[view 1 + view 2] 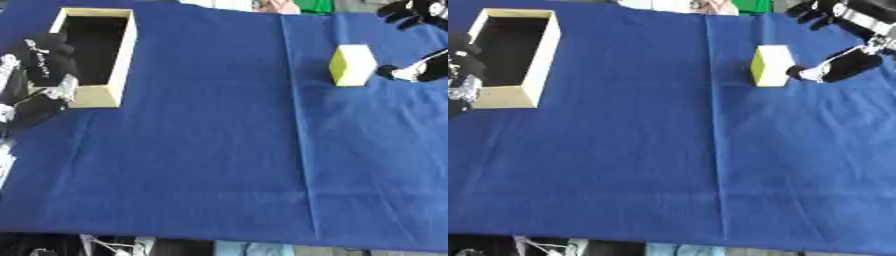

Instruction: Pick up objects on the table and place them in the box.

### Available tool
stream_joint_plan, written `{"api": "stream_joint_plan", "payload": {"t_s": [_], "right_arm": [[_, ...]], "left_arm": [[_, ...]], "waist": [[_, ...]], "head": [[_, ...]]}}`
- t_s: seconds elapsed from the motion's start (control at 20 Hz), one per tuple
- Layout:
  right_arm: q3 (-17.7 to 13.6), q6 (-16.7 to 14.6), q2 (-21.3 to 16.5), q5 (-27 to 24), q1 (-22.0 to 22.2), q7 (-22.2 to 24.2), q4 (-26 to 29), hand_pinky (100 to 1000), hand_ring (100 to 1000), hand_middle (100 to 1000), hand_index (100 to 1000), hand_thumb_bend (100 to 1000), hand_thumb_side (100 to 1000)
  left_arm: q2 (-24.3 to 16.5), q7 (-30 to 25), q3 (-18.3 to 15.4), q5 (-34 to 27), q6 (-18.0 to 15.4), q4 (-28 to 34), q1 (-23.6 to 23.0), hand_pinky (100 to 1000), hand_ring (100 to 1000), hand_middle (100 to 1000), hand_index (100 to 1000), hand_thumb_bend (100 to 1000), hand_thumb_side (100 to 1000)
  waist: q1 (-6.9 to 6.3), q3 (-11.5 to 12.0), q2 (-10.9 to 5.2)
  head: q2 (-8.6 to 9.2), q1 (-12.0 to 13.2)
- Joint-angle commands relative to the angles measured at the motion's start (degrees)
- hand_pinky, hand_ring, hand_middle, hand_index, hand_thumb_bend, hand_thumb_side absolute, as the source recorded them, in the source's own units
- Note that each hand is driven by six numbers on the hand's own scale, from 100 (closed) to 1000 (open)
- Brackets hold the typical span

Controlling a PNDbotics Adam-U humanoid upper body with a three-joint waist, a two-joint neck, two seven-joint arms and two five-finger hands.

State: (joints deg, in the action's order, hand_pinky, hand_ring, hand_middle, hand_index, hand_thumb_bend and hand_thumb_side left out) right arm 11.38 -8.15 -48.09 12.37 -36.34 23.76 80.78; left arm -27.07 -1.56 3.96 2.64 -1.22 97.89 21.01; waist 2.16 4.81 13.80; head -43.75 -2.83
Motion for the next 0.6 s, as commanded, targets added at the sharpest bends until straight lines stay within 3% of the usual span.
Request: {"api": "stream_joint_plan", "payload": {"t_s": [0.05,0.3,0.45,0.6], "right_arm": [[-0.2,-0.8,-0.4,1.5,-1.7,1.3,-2.2,833,882,860,910,452,100],[-0.3,-1.5,0.0,1.9,-2.0,1.6,-3.3,825,870,845,898,420,100],[-1.2,0.2,2.9,3.9,-3.4,1.7,-6.5,828,871,843,895,413,100],[-1.5,-0.2,5.0,6.5,-5.5,0.7,-10.7,831,876,844,894,404,100]], "left_arm": [[-0.5,-0.3,-0.2,-0.3,-0.1,0.8,0.9,565,653,680,825,100,172],[-0.4,-0.3,-0.2,-0.4,-0.1,0.7,0.9,565,651,680,823,100,182],[0.2,-0.4,0.0,-1.0,0.0,0.6,1.1,565,651,680,824,100,184],[0.4,-0.6,0.1,-1.2,0.0,0.6,1.2,566,650,681,824,100,185]], "waist": [[-0.15,0.1,-0.86],[-0.21,0.1,-0.84],[-0.62,0.3,-0.82],[-0.73,0.4,-0.88]], "head": [[-0.36,-0.3],[-0.36,-0.4],[-0.36,-0.6],[-0.36,-0.7]]}}
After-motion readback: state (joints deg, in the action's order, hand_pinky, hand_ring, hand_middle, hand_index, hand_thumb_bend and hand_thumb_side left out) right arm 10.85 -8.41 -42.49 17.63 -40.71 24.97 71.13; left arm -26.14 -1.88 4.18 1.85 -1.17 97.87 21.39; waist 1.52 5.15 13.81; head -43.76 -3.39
